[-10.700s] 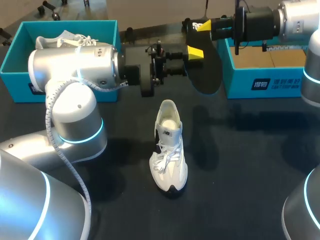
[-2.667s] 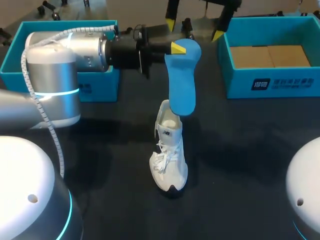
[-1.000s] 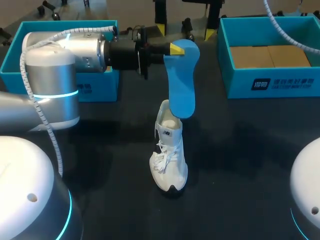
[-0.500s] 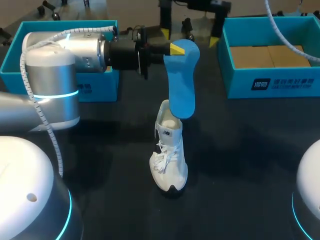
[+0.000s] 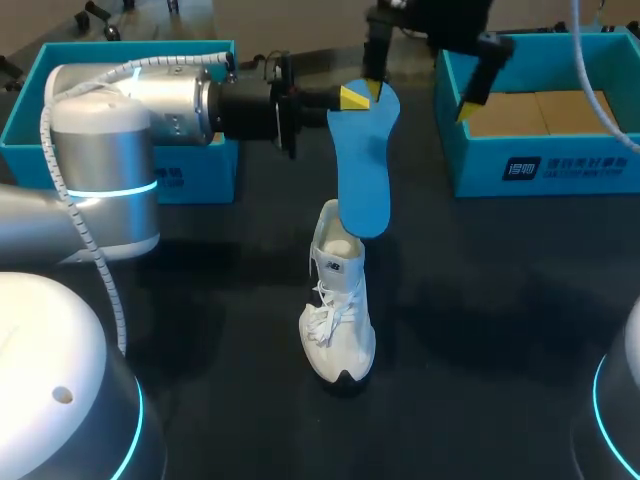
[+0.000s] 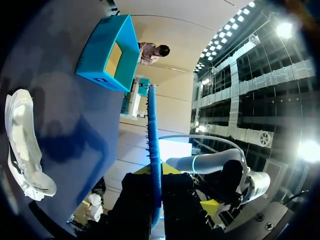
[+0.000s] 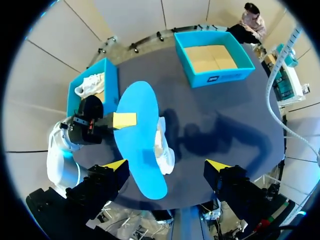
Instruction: Take the shoe out of the shoebox, open the shoe tongue, remove and reinsert the insole, then place the shoe into the shoebox
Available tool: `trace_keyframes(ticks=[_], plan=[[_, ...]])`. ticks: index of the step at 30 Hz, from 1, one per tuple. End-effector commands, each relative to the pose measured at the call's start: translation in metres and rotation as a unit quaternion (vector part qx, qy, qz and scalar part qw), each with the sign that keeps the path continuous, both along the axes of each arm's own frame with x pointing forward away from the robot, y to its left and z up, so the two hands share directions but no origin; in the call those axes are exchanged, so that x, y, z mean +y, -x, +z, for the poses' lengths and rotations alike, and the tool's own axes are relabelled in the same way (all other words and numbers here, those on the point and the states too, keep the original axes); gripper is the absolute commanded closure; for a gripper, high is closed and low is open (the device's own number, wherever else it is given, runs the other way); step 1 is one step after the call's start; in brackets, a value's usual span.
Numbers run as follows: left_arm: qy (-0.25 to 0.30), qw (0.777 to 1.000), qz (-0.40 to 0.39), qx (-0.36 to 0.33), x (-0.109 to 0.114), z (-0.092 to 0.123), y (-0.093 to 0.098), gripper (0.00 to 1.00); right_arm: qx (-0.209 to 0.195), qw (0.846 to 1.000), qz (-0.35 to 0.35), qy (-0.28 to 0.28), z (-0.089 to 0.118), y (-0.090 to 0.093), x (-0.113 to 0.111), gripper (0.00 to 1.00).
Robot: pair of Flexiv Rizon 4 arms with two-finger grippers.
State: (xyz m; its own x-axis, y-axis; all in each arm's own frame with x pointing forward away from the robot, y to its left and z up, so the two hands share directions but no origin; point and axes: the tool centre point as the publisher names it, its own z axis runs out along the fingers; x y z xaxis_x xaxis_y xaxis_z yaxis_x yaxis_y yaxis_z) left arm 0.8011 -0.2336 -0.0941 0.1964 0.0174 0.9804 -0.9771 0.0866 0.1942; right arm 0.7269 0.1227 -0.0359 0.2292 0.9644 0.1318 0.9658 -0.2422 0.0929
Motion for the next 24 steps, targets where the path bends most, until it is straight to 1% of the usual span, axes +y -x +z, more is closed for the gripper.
trace_keyframes(ticks=[1, 4, 7, 13, 18, 19, 20, 22, 24], plan=[[-0.001, 1.000, 0.000, 0.000, 0.000, 0.000, 0.000, 1.00, -0.048, 0.992, 0.021, -0.114, -0.010, 0.005, -0.011, 0.00], [-0.001, 1.000, 0.000, 0.000, 0.000, 0.000, 0.000, 1.00, -0.072, 0.986, 0.032, -0.149, -0.012, 0.005, -0.015, 0.00], [-0.001, 1.000, 0.000, 0.000, 0.000, 0.000, 0.000, 1.00, -0.083, 0.980, 0.039, -0.175, -0.014, 0.006, -0.019, 0.00], [-0.001, 1.000, 0.000, 0.000, 0.000, 0.000, 0.000, 1.00, -0.082, 0.973, 0.050, -0.208, -0.014, 0.007, -0.025, 0.00], [-0.001, 1.000, 0.000, 0.000, 0.000, 0.000, 0.000, 1.00, -0.063, 0.969, 0.073, -0.229, -0.015, 0.006, -0.028, 0.00], [-0.001, 1.000, 0.000, 0.000, 0.000, 0.000, 0.000, 1.00, -0.063, 0.966, 0.077, -0.237, -0.015, 0.005, -0.029, 0.00], [-0.001, 1.000, 0.000, 0.000, 0.000, 0.000, 0.000, 1.00, -0.072, 0.961, 0.079, -0.253, -0.015, 0.004, -0.029, 0.00], [-0.001, 1.000, 0.000, 0.000, 0.000, 0.000, 0.000, 1.00, -0.066, 0.957, 0.087, -0.268, -0.015, 0.003, -0.030, 0.00], [-0.001, 1.000, 0.000, 0.000, 0.000, 0.000, 0.000, 1.00, -0.068, 0.953, 0.090, -0.282, -0.016, 0.002, -0.031, 0.00]])
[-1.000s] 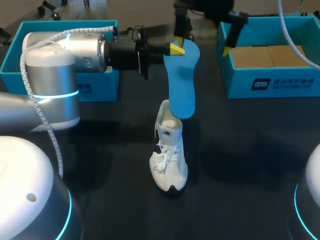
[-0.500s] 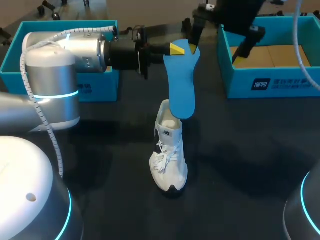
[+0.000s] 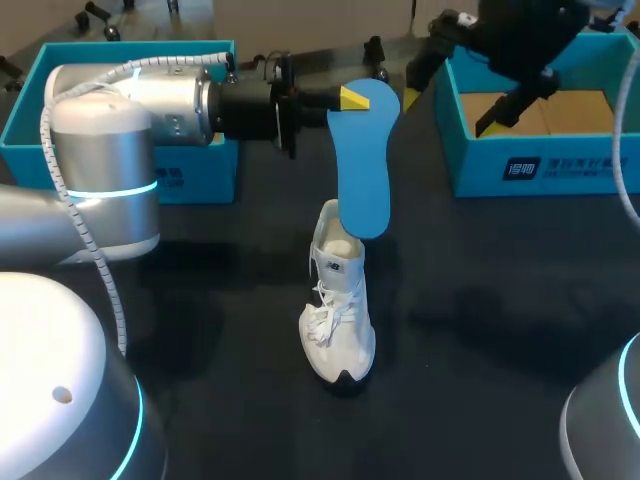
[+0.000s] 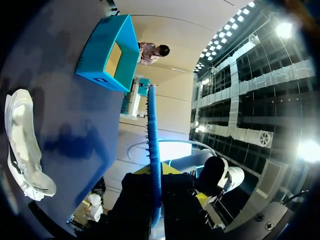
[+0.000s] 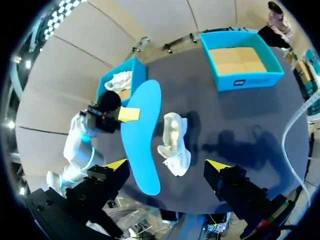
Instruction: Take the shoe out of the shoebox, open the shoe tongue, remove and reinsert the insole, then place the shoe into the shoebox
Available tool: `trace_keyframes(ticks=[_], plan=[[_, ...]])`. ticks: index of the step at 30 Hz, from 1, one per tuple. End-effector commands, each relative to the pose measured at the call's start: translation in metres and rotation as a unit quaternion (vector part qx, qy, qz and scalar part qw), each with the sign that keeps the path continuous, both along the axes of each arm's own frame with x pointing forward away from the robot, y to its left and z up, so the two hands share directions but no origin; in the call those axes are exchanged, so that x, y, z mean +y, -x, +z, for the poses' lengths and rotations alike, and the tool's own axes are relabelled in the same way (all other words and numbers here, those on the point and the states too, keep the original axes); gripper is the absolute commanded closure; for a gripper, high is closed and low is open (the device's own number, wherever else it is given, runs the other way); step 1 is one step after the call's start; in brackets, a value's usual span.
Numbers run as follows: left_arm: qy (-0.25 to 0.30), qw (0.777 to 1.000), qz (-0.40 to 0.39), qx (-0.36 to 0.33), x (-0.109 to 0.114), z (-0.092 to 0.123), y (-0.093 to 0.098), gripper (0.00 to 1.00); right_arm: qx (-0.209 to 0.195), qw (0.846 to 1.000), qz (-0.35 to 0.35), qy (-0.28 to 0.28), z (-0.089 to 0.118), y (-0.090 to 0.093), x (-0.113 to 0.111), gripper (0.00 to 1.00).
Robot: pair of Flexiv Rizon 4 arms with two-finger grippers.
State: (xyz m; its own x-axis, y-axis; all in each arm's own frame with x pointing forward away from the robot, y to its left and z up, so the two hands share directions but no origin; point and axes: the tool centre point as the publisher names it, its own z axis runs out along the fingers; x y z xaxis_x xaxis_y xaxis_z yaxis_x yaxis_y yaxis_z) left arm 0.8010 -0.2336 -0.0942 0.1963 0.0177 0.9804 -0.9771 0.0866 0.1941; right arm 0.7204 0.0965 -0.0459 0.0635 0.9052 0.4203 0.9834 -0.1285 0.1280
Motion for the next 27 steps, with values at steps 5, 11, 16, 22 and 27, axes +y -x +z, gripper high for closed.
trace_keyframes(ticks=[5, 11, 16, 22, 27], plan=[[-0.001, 1.000, 0.000, 0.000, 0.000, 0.000, 0.000, 1.00, -0.026, 0.983, 0.017, -0.183, -0.006, -0.007, -0.007, 0.00], [-0.001, 1.000, 0.000, 0.000, 0.000, 0.000, 0.000, 1.00, -0.024, 0.972, 0.018, -0.234, -0.013, -0.009, -0.006, 0.00], [-0.001, 1.000, 0.000, 0.000, 0.000, 0.000, 0.000, 1.00, -0.031, 0.963, 0.015, -0.266, -0.020, -0.011, -0.005, 0.00], [-0.001, 1.000, 0.000, 0.000, 0.000, 0.000, 0.000, 1.00, -0.046, 0.951, 0.009, -0.305, -0.029, -0.011, -0.008, 0.00], [-0.001, 1.000, 0.000, 0.000, 0.000, 0.000, 0.000, 1.00, -0.050, 0.942, 0.014, -0.331, -0.031, -0.011, -0.010, 0.00]])
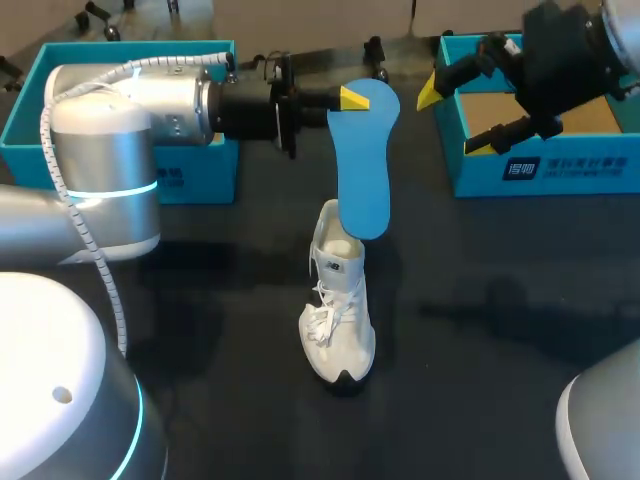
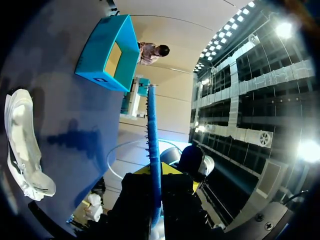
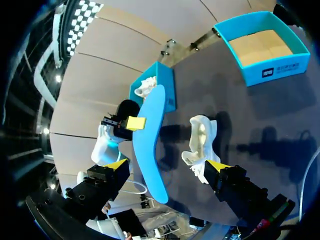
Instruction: Take the shoe out of the shoebox, open the shoe tongue, remove and reinsert the insole, then place the shoe into the shoebox
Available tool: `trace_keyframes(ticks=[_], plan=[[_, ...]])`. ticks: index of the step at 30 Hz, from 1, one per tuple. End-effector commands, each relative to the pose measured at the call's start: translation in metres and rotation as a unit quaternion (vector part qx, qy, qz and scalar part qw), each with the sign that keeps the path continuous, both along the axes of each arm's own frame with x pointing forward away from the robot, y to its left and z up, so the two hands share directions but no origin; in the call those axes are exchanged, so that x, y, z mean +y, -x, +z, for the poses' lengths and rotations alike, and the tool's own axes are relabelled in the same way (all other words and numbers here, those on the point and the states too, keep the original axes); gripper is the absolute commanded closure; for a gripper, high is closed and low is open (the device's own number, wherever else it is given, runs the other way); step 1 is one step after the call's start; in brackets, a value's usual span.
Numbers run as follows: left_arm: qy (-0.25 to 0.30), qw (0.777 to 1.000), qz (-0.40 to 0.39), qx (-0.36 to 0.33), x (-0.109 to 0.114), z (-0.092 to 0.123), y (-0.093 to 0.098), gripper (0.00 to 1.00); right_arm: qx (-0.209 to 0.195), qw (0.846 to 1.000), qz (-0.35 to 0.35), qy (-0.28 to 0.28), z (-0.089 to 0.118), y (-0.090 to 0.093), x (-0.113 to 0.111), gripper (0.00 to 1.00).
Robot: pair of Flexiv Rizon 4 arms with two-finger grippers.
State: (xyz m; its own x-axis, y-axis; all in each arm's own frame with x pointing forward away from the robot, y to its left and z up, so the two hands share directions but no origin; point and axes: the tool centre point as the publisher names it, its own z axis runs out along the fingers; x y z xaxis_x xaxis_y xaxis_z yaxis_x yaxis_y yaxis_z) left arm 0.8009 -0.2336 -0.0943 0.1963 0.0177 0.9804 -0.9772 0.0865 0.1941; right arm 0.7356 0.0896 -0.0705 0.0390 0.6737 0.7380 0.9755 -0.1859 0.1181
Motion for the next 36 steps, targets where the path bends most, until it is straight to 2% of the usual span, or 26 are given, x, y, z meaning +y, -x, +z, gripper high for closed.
trace_keyframes(ticks=[1, 13, 21, 36], plan=[[-0.001, 1.000, 0.000, 0.000, 0.000, 0.000, 0.000, 1.00, -0.027, 0.989, 0.016, -0.141, -0.007, 0.004, -0.003, 0.00], [-0.001, 1.000, 0.000, 0.000, 0.000, 0.000, 0.000, 1.00, -0.061, 0.977, 0.028, -0.203, -0.011, -0.002, -0.009, 0.00], [-0.001, 1.000, 0.000, 0.000, 0.000, 0.000, 0.000, 1.00, -0.041, 0.972, 0.032, -0.229, -0.021, -0.007, -0.013, 0.00], [-0.001, 1.000, 0.000, 0.000, 0.000, 0.000, 0.000, 1.00, -0.036, 0.974, 0.057, -0.218, -0.020, -0.027, -0.015, 0.00]])
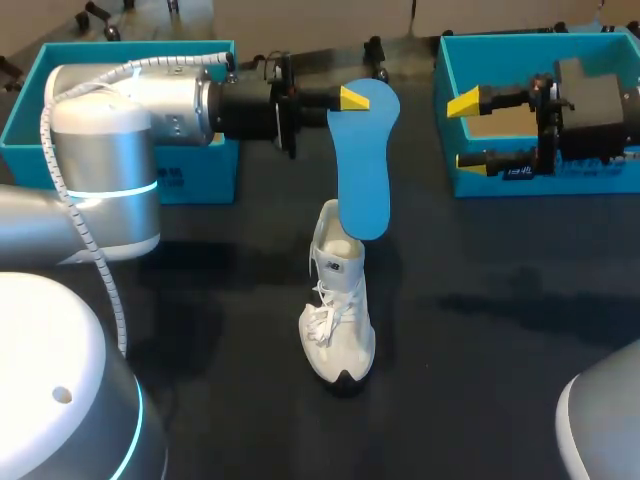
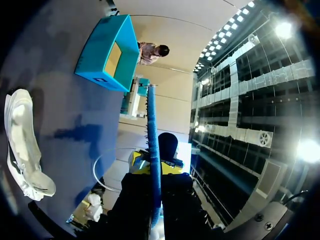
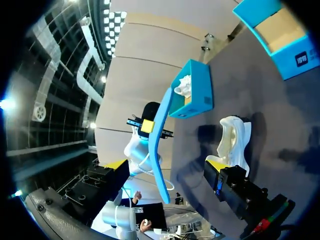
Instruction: Take the shoe out of the shoebox, open the shoe tongue, remove and reinsert the insole, then place the shoe into the shoebox
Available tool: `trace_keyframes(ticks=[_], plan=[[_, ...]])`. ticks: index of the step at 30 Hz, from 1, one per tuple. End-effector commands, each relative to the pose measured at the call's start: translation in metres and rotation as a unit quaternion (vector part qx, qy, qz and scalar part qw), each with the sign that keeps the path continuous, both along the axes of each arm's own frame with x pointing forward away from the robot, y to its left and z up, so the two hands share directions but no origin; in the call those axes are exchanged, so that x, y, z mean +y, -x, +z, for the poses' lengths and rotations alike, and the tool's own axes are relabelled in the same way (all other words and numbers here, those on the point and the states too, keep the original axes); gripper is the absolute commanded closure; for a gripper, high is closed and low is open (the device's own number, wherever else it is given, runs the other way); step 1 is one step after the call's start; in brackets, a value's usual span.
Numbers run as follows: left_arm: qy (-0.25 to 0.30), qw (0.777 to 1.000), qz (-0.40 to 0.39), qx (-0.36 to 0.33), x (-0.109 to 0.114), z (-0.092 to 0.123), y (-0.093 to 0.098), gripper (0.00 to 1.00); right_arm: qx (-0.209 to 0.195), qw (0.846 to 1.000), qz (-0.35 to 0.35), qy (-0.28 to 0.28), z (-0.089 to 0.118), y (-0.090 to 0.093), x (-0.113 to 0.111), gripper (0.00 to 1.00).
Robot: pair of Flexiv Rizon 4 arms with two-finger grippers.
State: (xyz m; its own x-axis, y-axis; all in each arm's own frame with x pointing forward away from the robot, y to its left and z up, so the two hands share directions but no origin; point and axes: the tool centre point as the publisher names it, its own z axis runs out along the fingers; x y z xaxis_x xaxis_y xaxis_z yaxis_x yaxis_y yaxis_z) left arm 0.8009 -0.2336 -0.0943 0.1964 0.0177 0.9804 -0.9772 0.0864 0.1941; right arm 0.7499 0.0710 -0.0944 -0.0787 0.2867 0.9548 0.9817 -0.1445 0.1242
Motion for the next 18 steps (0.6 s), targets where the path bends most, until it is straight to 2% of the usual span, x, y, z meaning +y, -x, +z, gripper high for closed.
trace_keyframes(ticks=[1, 7, 18], plan=[[-0.001, 1.000, 0.000, 0.000, 0.0001, 0.0002, 0.0003, 1.00, -0.002, 1.000, 0.010, 0.001, 0.0044, -0.0146, 0.0035, 0.00], [-0.001, 1.000, 0.000, 0.000, 0.0001, 0.0002, 0.0003, 1.00, -0.015, 1.000, -0.008, -0.019, 0.0071, -0.0225, 0.0036, 0.00], [-0.001, 1.000, 0.000, 0.000, 0.0001, 0.0002, 0.0003, 1.00, -0.015, 1.000, -0.008, -0.019, 0.0071, -0.0225, 0.0036, 0.00]])
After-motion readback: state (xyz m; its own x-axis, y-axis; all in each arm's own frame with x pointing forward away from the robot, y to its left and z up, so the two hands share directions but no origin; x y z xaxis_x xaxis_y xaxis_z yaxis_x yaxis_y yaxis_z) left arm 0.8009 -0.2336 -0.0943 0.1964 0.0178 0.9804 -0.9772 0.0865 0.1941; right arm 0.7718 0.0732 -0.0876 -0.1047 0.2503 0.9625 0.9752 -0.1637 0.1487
